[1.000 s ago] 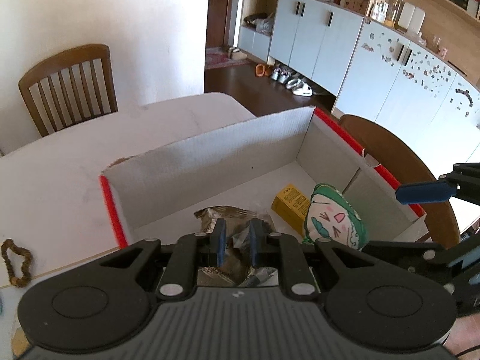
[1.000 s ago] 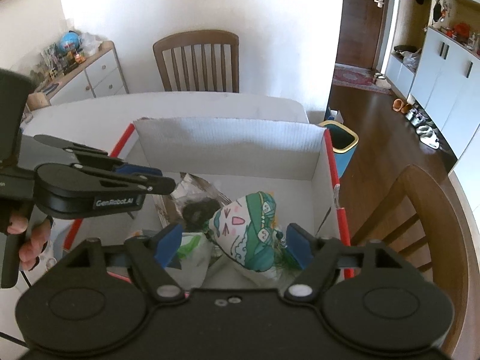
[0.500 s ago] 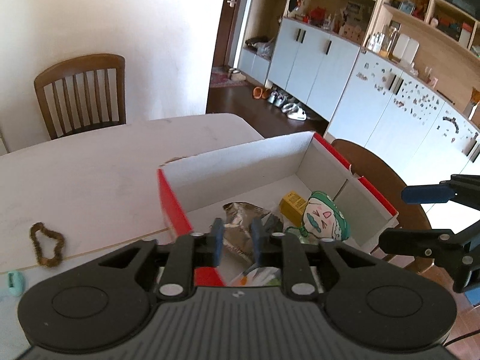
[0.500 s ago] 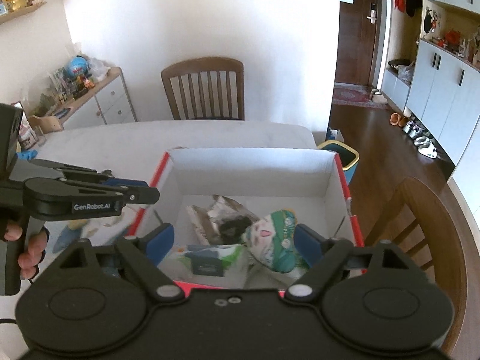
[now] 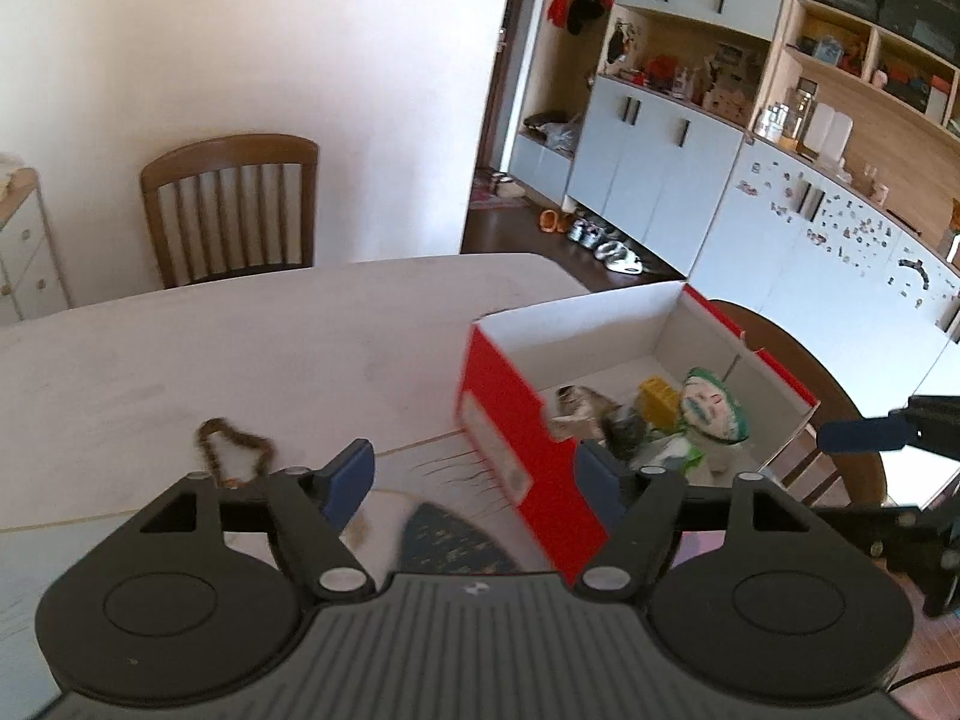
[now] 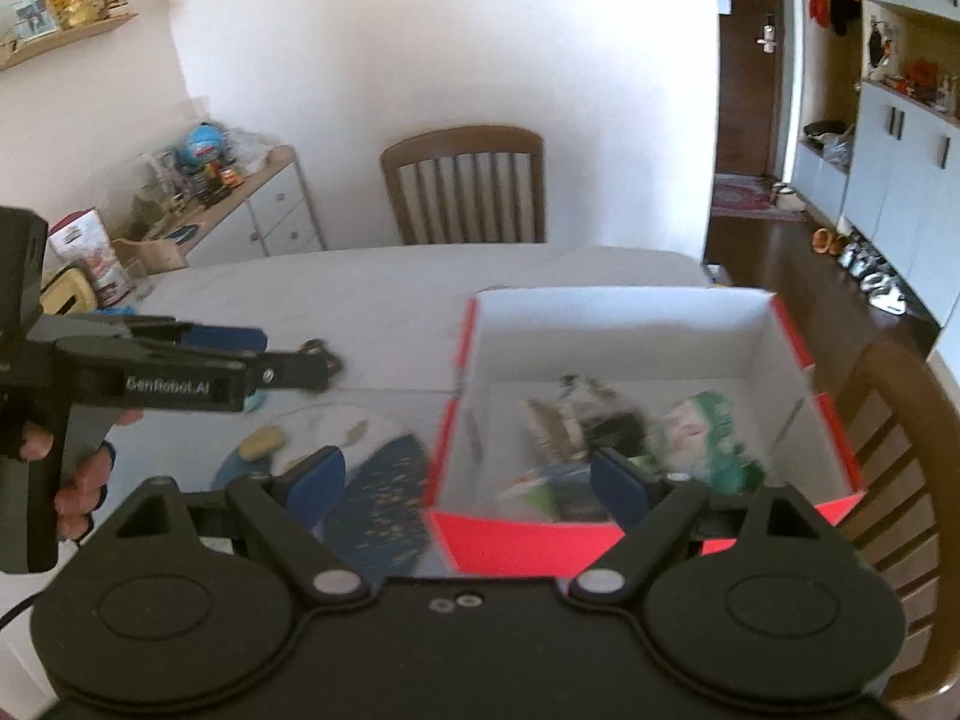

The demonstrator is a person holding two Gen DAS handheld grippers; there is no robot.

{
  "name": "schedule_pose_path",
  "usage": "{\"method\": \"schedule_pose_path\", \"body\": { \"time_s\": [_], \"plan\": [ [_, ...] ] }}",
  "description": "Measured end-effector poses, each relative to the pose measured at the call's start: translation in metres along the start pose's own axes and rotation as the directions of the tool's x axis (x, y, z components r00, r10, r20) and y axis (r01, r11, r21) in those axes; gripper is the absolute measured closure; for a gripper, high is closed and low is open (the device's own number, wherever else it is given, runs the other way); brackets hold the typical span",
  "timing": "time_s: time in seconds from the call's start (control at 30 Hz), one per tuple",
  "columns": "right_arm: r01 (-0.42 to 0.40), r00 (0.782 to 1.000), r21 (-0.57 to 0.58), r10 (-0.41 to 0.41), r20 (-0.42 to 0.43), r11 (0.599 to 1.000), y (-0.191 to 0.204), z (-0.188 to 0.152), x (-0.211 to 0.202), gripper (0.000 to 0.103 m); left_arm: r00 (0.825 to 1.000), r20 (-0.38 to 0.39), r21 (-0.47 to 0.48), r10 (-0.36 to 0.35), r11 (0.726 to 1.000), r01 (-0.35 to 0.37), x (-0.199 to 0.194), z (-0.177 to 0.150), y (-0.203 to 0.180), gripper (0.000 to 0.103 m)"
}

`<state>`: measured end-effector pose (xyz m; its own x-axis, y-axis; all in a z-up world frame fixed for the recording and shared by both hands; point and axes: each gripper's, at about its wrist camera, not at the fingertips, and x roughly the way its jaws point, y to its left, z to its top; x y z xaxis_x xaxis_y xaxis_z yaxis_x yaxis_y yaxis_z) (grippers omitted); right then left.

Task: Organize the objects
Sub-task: 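Withdraw both tools from the box toward the remaining items on the table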

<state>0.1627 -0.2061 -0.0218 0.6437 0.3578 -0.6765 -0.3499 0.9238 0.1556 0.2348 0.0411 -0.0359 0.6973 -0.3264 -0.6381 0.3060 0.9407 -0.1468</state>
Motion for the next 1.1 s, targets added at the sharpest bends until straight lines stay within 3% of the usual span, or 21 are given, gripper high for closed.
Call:
{"method": "schedule_pose_path", "body": {
  "time_s": [0.3,0.43,0.77,1.1],
  "plan": [
    [-0.028,0.998,-0.037,0.025,-0.059,0.999,0.061,-0.026,0.024,0.009,0.996,-0.007,-0.046,0.087,0.995,-0.087,-0.022,-0.027,0.063,0.017],
    [-0.028,0.997,-0.038,0.025,-0.079,0.999,0.078,-0.042,0.036,0.008,0.993,-0.014,-0.083,0.120,0.989,-0.121,-0.025,-0.042,0.089,0.002],
    [-0.015,0.985,0.004,0.016,-0.174,1.000,0.094,-0.076,0.071,0.008,0.986,-0.043,-0.106,0.160,0.981,-0.164,-0.015,-0.070,0.134,0.001],
    [0.025,0.975,-0.004,-0.025,-0.222,1.000,0.092,-0.092,0.101,0.008,0.964,-0.086,-0.190,0.250,0.946,-0.263,0.025,-0.070,0.187,0.001]
  ]
}}
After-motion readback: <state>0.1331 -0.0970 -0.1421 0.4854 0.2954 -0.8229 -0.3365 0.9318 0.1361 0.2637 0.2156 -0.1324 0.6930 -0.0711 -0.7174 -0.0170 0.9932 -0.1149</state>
